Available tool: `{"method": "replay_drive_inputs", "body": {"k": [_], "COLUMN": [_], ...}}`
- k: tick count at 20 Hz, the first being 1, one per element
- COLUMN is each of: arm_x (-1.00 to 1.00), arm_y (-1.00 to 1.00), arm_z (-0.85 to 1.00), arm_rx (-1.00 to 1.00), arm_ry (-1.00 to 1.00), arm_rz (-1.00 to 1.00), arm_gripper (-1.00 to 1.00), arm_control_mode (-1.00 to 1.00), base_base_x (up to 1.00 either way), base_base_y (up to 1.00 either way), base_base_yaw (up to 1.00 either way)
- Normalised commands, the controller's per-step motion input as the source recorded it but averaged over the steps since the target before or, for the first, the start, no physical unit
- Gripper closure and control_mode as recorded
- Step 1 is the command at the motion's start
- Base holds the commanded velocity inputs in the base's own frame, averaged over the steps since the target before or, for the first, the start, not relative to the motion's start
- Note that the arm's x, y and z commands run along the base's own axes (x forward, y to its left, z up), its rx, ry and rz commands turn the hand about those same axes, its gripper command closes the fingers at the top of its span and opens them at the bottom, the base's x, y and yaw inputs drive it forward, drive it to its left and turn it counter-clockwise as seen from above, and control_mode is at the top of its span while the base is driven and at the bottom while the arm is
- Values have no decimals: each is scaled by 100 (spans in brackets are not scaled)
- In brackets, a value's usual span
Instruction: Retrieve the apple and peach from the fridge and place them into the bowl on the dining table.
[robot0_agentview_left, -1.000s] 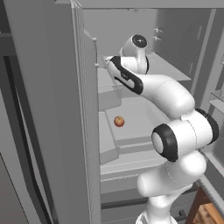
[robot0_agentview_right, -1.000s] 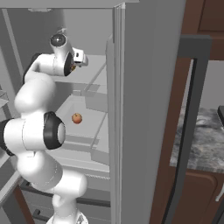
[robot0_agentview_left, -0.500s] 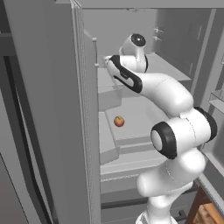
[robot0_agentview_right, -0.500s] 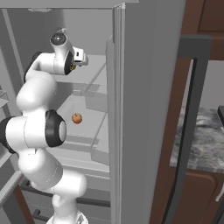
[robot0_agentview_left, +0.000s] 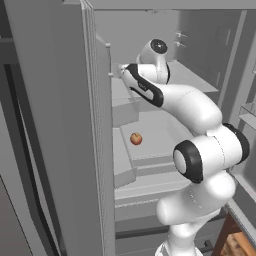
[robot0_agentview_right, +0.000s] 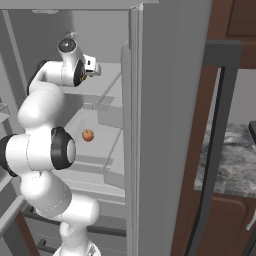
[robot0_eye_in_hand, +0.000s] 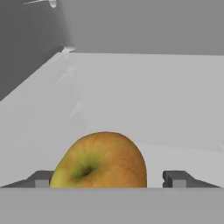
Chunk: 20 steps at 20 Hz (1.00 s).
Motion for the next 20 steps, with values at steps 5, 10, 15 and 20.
{"method": "replay_drive_inputs", "body": {"k": [5,10,15,20], "arm_x": [2,-77,-100,-100], "arm_y": [0,-9,-40,-45], "arm_z": [-1,-1,-1,0], "arm_rx": [0,0,0,0], "arm_ry": [0,0,-2,-11], "arm_rz": [0,0,0,0], "arm_gripper": [100,100,100,100], "arm_control_mode": [-100,-100,-100,-100], "base_base_x": [0,0,0,0], "base_base_y": [0,0,0,0], "base_base_yaw": [0,0,0,0]}}
